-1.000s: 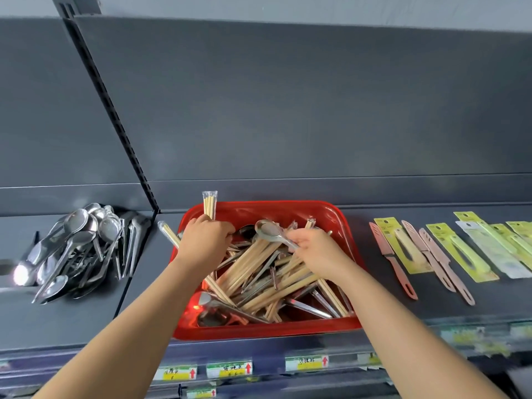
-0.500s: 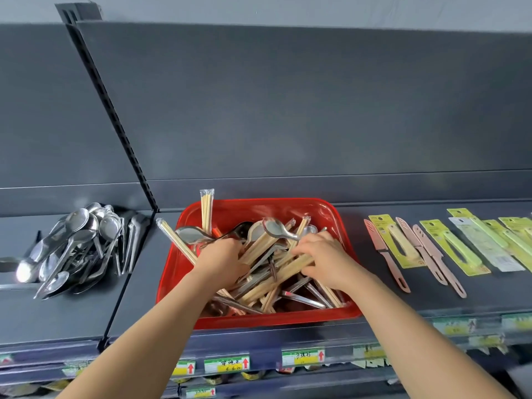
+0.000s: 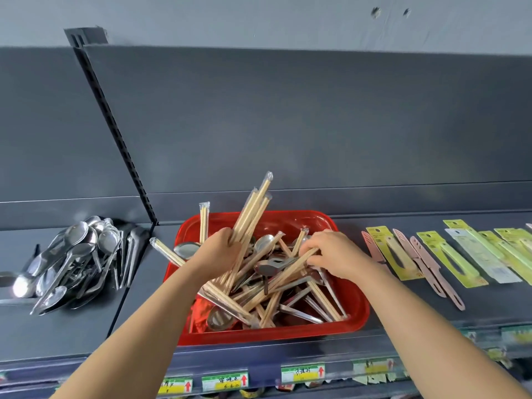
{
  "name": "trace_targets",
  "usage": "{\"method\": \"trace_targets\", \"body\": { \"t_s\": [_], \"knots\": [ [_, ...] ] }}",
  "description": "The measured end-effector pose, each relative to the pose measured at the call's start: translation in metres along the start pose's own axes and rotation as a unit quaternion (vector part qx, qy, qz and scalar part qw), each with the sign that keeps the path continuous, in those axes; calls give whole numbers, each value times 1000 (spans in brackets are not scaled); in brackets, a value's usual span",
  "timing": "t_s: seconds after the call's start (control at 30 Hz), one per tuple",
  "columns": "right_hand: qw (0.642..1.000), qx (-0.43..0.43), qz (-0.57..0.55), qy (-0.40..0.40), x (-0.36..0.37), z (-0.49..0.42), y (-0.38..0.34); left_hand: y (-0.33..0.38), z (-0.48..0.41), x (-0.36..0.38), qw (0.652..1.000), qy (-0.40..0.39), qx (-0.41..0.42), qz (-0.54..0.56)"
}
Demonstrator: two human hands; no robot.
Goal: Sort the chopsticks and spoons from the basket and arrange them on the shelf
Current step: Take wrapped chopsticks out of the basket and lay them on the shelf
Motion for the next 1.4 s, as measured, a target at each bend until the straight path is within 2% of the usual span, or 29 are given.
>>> {"method": "trace_targets", "body": {
  "t_s": [0.17,0.33,0.53,0.63,0.7,0.8,0.87,1.0,1.1,1.17,1.23,1.3,1.4],
  "knots": [
    [999,28,11,24,-33,-1,11,21,-2,-17,992,55,35,113],
    [998,51,37,11,-61,5,25,37,-11,-27,971,96,57,213],
    [993,107,-16,41,-92,20,41,46,-20,-28,973,92,54,206],
    [987,156,35,35,-92,27,46,43,-16,-26,968,87,49,232],
    [983,177,33,28,-80,30,46,39,-10,-21,974,83,37,206],
    [977,188,-101,5,-43,34,37,25,2,-8,986,75,4,147],
    [971,186,-151,-22,-19,35,27,13,7,3,990,52,-23,133],
    [979,153,-114,-67,5,25,10,-9,11,13,995,25,-69,68],
    [971,164,-154,-86,19,16,3,-15,9,14,996,23,-81,-19],
    [967,174,-165,-89,27,11,2,-17,6,14,995,25,-89,-32],
    [966,177,-173,-80,31,7,4,-19,2,16,995,25,-96,-32],
    [964,184,-188,-34,25,2,12,-21,-2,18,994,20,-102,-34],
    [964,215,-154,32,11,-6,24,-22,-6,20,995,10,-101,-25]
  ]
}}
Point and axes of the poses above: each hand's wrist, its own z-axis away from the middle knuckle, its own x-axis out of the palm, y = z × x, the point moved 7 cm from there along -z, towards the middle knuckle, and after that the axes turned 1 degree about -z, right-handed, at the moved point
